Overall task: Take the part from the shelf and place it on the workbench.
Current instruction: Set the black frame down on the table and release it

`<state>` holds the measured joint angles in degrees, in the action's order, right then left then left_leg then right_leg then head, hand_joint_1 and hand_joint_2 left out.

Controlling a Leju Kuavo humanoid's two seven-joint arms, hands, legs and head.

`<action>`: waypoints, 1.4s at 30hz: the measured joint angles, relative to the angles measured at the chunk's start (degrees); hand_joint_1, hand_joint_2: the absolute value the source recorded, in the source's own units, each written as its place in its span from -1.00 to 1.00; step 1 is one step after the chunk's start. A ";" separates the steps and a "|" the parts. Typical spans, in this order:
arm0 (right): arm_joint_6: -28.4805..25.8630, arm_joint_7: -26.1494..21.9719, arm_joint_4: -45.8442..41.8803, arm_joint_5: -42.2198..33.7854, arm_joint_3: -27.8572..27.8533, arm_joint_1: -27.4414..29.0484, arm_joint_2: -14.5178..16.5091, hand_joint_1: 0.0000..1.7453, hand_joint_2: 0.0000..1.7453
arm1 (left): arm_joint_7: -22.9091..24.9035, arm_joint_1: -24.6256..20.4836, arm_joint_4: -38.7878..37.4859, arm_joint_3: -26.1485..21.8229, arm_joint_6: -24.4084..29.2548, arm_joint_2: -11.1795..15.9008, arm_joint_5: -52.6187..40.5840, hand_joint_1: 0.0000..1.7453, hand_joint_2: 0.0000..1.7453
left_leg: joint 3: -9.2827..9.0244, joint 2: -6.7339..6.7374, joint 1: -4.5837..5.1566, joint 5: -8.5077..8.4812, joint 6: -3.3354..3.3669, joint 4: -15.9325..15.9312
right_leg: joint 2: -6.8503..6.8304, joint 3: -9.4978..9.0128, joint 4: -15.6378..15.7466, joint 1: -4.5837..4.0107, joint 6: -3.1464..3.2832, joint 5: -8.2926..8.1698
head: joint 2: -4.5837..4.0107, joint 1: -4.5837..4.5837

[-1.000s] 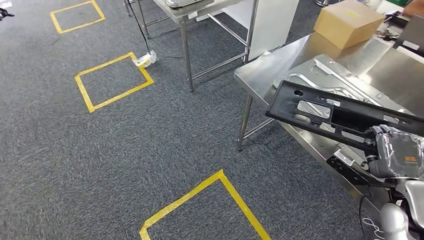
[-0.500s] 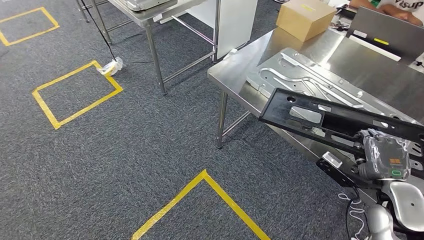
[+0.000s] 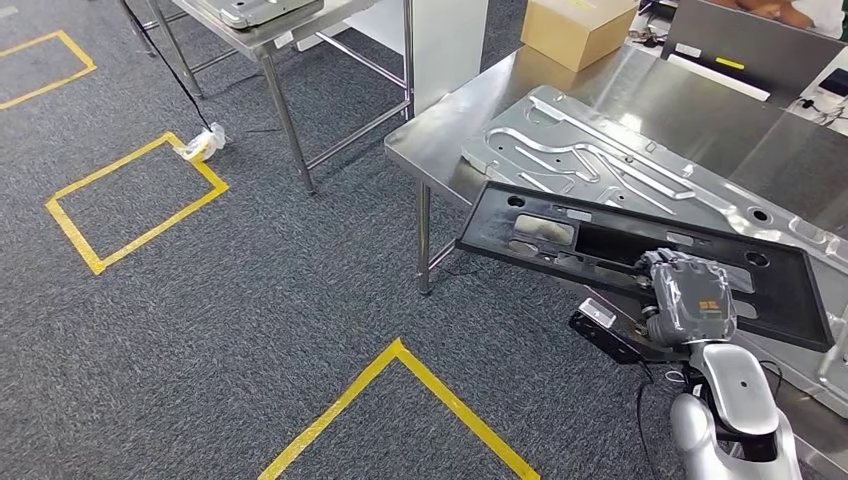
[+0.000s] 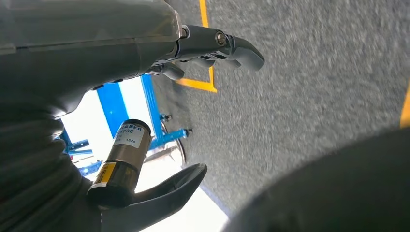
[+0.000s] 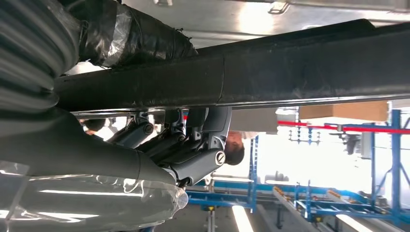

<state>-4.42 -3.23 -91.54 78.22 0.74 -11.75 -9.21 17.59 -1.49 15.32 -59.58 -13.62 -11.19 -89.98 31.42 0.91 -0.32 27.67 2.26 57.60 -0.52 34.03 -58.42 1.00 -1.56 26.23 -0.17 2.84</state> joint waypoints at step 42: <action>-0.03 1.76 -3.09 -4.74 1.01 1.39 5.63 1.00 1.00 | -0.91 0.65 0.02 -2.38 0.03 0.13 0.06 -1.00 1.00 | 5.57 -1.04 0.87 -3.37 0.47 5.02 | 1.80 -4.79 -0.95 -0.44 2.06 5.19 | 0.00 -0.24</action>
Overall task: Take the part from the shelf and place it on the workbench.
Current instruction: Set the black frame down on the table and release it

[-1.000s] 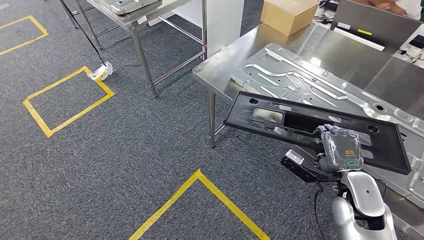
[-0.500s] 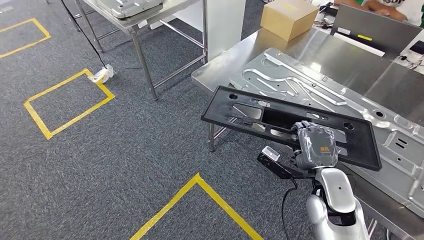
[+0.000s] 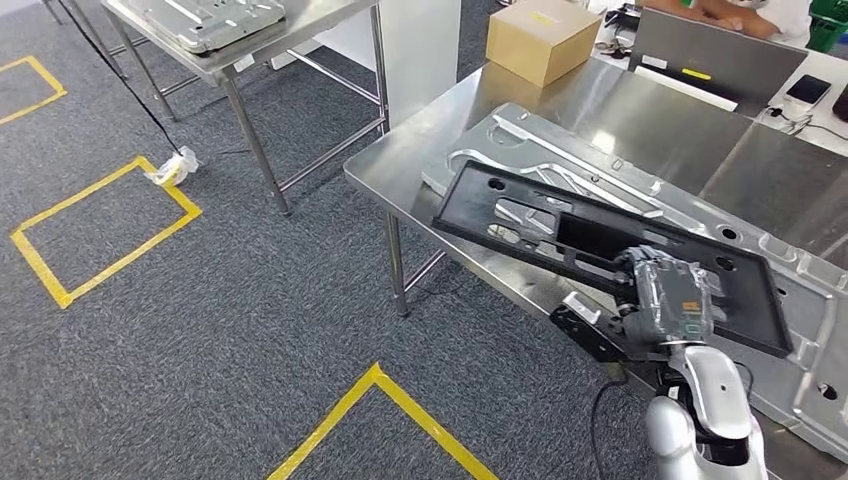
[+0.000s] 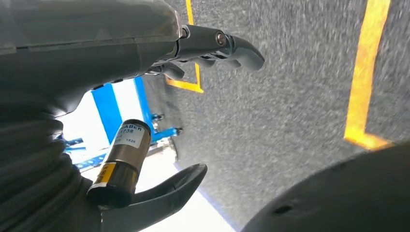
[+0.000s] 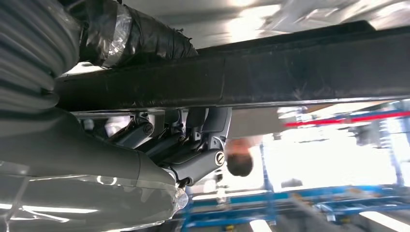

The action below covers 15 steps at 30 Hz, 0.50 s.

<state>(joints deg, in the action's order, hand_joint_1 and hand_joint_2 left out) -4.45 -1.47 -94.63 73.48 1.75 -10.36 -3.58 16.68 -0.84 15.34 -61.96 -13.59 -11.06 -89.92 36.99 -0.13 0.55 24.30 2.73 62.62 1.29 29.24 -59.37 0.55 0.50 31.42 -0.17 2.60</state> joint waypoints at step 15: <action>0.24 -0.15 -0.37 0.00 -4.58 0.46 -1.88 1.00 1.00 | -0.39 0.11 0.00 -0.36 -0.08 0.15 -0.08 -1.00 1.00 | -11.20 0.03 -0.47 6.43 -0.40 -6.77 | -1.68 8.87 -1.21 0.92 -2.92 -7.12 | 0.00 0.11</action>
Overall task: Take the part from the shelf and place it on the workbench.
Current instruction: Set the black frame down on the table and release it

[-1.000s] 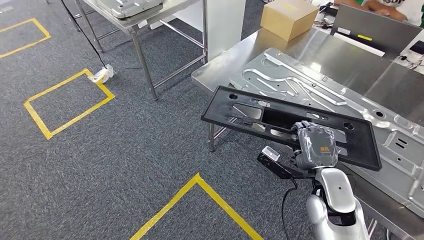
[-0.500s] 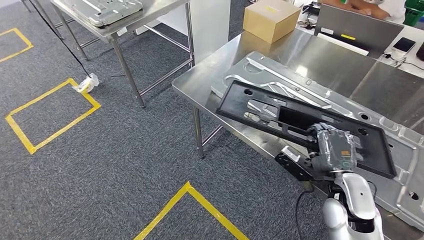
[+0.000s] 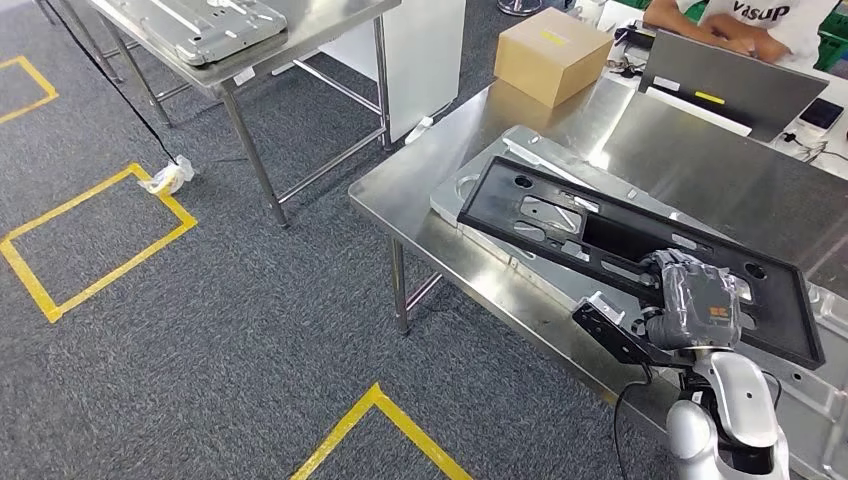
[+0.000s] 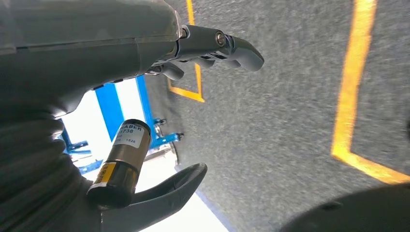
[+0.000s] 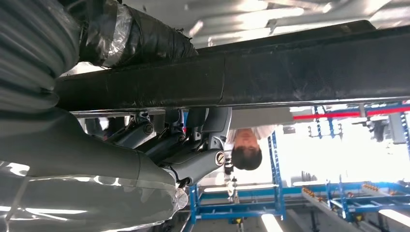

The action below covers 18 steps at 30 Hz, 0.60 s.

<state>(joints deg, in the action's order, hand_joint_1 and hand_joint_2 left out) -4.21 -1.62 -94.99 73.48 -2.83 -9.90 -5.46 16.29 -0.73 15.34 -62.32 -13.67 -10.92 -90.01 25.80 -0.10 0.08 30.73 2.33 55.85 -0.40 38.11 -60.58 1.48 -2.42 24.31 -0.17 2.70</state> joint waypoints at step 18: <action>0.31 -0.92 9.87 -0.36 -10.42 -2.93 -1.49 1.00 1.00 | -1.67 -0.25 -0.02 0.19 0.08 0.50 1.02 -1.00 1.00 | 12.17 -0.25 0.36 -8.07 -0.38 3.83 | 1.43 -9.97 2.23 -0.74 1.72 7.04 | 0.00 -0.43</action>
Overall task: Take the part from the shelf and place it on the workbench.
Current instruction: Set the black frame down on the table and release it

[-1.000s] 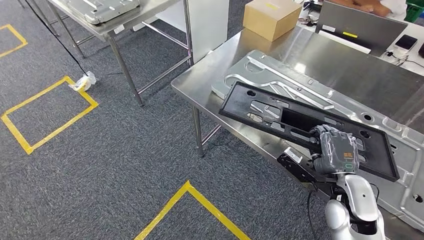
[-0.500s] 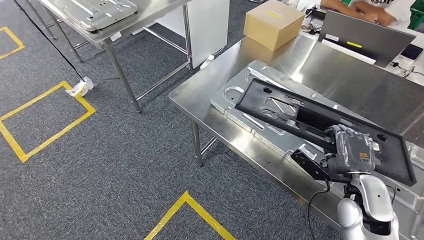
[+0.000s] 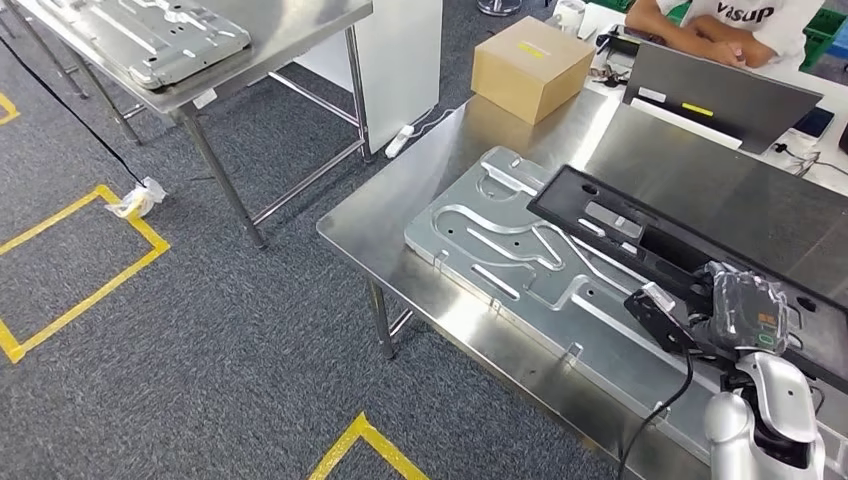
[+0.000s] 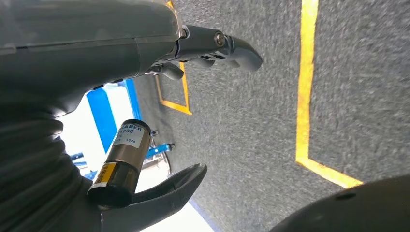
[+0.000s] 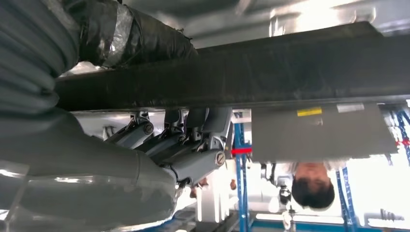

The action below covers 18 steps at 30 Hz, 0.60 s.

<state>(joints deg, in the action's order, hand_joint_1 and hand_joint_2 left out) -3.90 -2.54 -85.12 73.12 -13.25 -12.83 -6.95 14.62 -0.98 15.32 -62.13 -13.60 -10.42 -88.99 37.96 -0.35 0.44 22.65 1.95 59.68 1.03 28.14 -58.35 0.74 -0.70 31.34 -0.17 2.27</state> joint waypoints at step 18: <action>-0.68 -1.14 3.26 0.13 -2.76 0.72 0.01 -1.00 -1.00 | -1.50 -0.59 -0.01 -0.14 0.00 -0.40 1.61 -1.00 1.00 | -4.73 -0.06 -0.09 4.01 1.21 -0.76 | -0.65 5.92 -0.78 0.08 -0.58 -4.79 | 0.00 0.01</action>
<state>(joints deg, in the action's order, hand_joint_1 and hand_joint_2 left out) -4.58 -3.67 -81.86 73.25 -16.01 -12.11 -6.94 13.12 -1.57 15.32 -62.27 -13.60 -10.82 -87.38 33.23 -0.41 0.35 26.66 3.16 58.92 0.38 34.06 -59.13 0.82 -1.27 26.56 -0.18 2.28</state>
